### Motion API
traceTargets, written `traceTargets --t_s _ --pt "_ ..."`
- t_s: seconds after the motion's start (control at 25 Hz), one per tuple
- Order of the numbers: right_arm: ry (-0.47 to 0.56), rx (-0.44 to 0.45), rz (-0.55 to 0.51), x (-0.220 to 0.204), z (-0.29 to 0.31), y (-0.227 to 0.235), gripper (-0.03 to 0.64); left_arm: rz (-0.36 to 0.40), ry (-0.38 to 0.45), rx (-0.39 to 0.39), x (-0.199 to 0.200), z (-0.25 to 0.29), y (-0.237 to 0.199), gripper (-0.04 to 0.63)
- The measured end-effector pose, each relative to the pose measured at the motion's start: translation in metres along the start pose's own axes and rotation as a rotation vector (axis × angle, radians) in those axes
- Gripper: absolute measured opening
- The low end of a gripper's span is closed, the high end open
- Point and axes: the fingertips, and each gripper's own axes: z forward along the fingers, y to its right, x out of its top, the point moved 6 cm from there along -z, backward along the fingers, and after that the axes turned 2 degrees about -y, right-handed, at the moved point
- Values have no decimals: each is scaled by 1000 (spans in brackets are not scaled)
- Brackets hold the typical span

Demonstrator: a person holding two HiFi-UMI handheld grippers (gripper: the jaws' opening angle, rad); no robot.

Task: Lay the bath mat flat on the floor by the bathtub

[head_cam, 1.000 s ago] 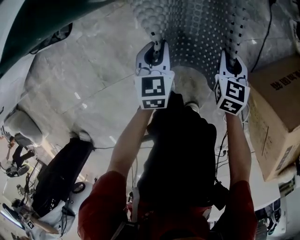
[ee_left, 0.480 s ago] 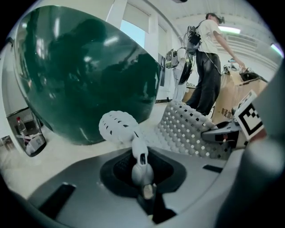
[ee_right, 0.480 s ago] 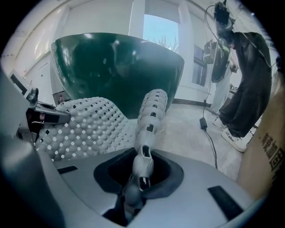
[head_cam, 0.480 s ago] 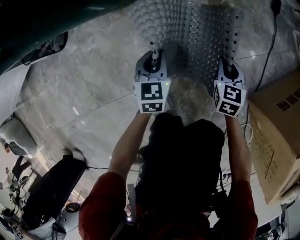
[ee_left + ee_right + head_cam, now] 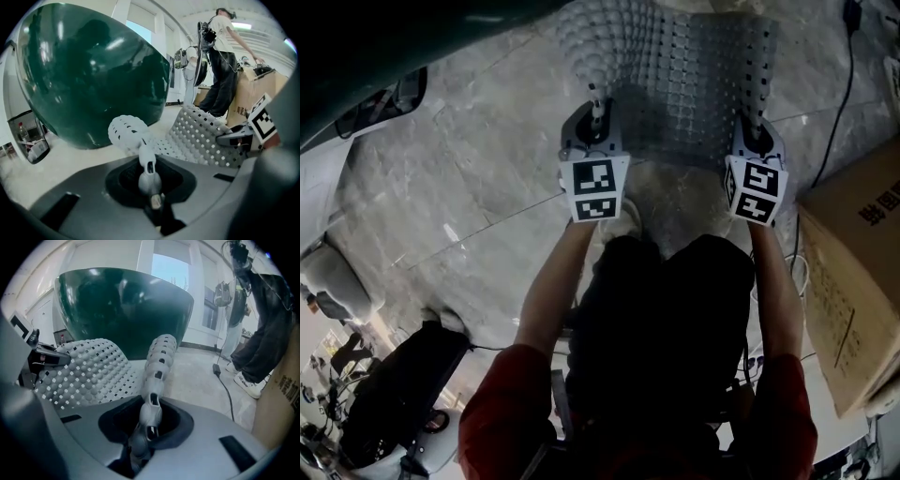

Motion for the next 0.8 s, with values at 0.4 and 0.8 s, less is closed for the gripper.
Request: traceTargets --t_s 0.4,0.8 --pt "-70 -20 -29 -15 26 16 94 14 -64 19 -21 20 -19 51" --pt "-133 -51 -30 -31 48 38 115 4 -142 56 -40 42 -47 51"
